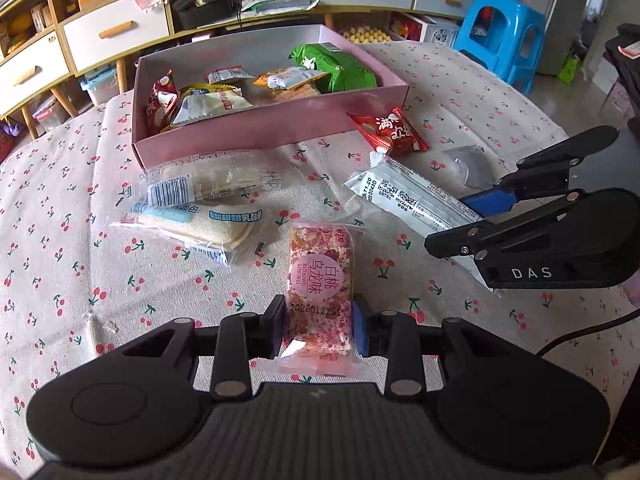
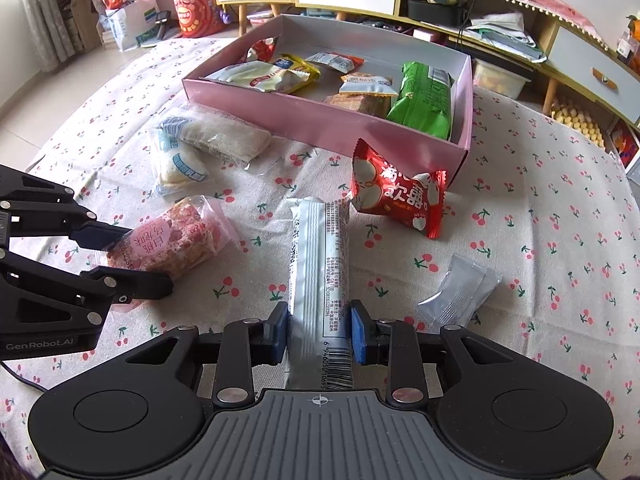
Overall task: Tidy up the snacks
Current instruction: 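Carry the pink pastry packet and long white bar into the pink box and release both, then move both tools back toward the red candy packet and small clear packet, then grasp the red candy packet with the left tool while the right tool grasps the small clear packet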
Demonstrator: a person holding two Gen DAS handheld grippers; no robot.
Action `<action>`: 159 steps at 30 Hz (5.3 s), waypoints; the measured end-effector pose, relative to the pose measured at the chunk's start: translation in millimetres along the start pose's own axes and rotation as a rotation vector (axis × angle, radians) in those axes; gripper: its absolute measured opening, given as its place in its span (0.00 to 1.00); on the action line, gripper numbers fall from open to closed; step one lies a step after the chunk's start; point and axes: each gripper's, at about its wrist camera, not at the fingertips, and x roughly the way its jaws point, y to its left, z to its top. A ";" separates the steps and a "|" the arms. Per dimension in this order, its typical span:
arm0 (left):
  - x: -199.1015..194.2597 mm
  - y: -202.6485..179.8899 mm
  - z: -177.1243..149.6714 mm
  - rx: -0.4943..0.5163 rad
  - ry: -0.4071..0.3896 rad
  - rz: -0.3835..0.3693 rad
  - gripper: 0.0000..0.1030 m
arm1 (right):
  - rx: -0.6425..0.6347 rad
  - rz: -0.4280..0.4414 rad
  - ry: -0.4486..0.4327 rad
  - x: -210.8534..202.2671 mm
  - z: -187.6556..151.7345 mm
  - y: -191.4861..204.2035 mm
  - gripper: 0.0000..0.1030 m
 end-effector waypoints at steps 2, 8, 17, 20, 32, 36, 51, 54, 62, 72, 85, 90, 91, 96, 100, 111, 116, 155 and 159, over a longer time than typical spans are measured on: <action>-3.4 -1.6 1.2 -0.014 -0.010 0.008 0.30 | -0.002 0.004 -0.005 -4.2 0.1 1.4 0.28; -13.4 -1.9 5.0 -0.059 -0.034 0.027 0.30 | 0.021 0.028 -0.018 -16.1 2.3 2.2 0.28; -29.6 9.2 19.8 -0.129 -0.093 0.048 0.30 | 0.076 0.079 -0.074 -33.4 17.8 -7.3 0.28; -32.6 14.8 28.1 -0.152 -0.120 0.058 0.30 | 0.105 0.083 -0.104 -37.2 27.6 -12.6 0.28; -21.3 32.1 66.3 -0.250 -0.174 0.086 0.30 | 0.223 0.068 -0.168 -27.4 75.4 -26.0 0.28; -15.5 37.4 75.9 -0.284 -0.190 0.112 0.30 | 0.256 0.056 -0.181 -19.6 86.8 -29.2 0.28; 24.3 50.2 120.5 -0.191 -0.225 0.209 0.30 | 0.313 -0.015 -0.197 27.1 128.5 -54.7 0.28; 30.7 53.9 123.7 -0.186 -0.224 0.213 0.30 | 0.305 -0.032 -0.194 36.3 133.1 -58.4 0.28; 40.5 57.7 128.2 -0.173 -0.224 0.228 0.32 | 0.311 -0.041 -0.203 48.2 138.3 -63.9 0.30; 33.4 56.6 125.9 -0.167 -0.239 0.255 0.62 | 0.331 -0.054 -0.218 38.8 137.1 -67.5 0.50; 5.6 46.0 110.5 -0.167 -0.238 0.260 0.72 | 0.319 -0.058 -0.226 0.0 116.4 -64.6 0.63; -5.3 39.8 100.4 -0.160 -0.229 0.266 0.78 | 0.291 -0.063 -0.230 -19.6 103.3 -60.4 0.66; -7.1 38.8 98.3 -0.160 -0.225 0.267 0.79 | 0.289 -0.062 -0.231 -23.0 101.2 -59.8 0.67; -16.9 32.3 85.5 -0.163 -0.216 0.264 0.87 | 0.283 -0.048 -0.235 -37.8 85.4 -56.5 0.73; -24.4 28.4 73.7 -0.170 -0.202 0.264 0.92 | 0.278 -0.031 -0.227 -48.3 69.0 -56.7 0.75; -26.8 34.2 37.4 -0.242 -0.186 0.284 0.99 | 0.262 -0.055 -0.224 -56.6 26.2 -65.3 0.83; -17.6 41.2 16.6 -0.350 -0.158 0.324 0.99 | 0.256 -0.083 -0.164 -44.4 8.2 -69.7 0.83; 50.1 -36.2 62.8 -0.282 -0.206 0.066 0.74 | 0.381 -0.061 -0.073 -1.0 -12.4 -123.6 0.28; 58.1 -44.2 68.4 -0.271 -0.215 0.030 0.67 | 0.383 -0.058 -0.052 -0.3 -14.7 -128.0 0.28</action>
